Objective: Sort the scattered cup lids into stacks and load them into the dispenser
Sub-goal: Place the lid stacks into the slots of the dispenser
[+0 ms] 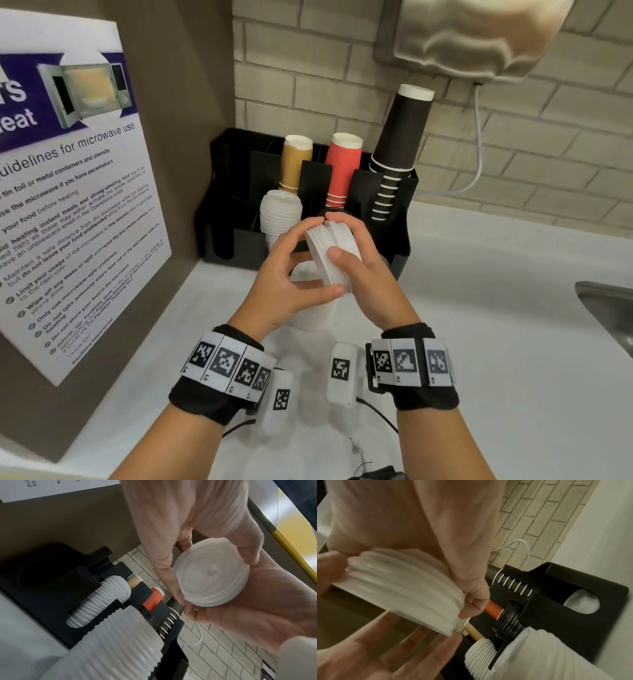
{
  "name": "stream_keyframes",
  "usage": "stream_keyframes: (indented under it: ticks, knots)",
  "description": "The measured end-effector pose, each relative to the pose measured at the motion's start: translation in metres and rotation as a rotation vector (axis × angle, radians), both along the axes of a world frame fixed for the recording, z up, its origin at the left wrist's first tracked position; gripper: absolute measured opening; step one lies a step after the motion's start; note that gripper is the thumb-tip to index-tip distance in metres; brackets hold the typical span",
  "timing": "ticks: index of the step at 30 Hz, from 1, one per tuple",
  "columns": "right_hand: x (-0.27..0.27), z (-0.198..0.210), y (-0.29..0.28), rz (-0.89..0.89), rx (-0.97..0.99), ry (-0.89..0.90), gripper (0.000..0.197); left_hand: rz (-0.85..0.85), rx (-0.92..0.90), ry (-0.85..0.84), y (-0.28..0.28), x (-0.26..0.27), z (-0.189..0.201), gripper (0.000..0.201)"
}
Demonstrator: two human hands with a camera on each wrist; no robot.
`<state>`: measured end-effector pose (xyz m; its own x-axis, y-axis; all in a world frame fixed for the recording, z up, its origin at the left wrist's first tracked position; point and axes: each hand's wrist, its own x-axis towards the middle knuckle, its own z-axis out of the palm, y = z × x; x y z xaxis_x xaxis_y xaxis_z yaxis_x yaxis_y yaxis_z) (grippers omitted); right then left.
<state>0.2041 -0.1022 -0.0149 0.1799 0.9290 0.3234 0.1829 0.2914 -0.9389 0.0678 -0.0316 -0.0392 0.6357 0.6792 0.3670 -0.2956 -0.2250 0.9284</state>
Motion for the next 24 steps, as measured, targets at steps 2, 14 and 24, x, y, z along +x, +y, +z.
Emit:
stream_keyframes:
  ticks: [2, 14, 24]
  knots:
    - [-0.001, -0.001, -0.001, 0.001, -0.003, 0.009, 0.050, -0.007, 0.004, -0.001, -0.001, 0.001, 0.001, 0.089]
    - [-0.001, -0.002, -0.001, -0.068, -0.097, -0.035, 0.034, -0.002, 0.051, 0.027, -0.004, 0.001, -0.002, 0.086]
    - [0.020, 0.012, -0.014, 0.053, -0.213, -0.151, 0.067, 0.090, 0.043, 0.104, 0.000, -0.005, -0.004, 0.096]
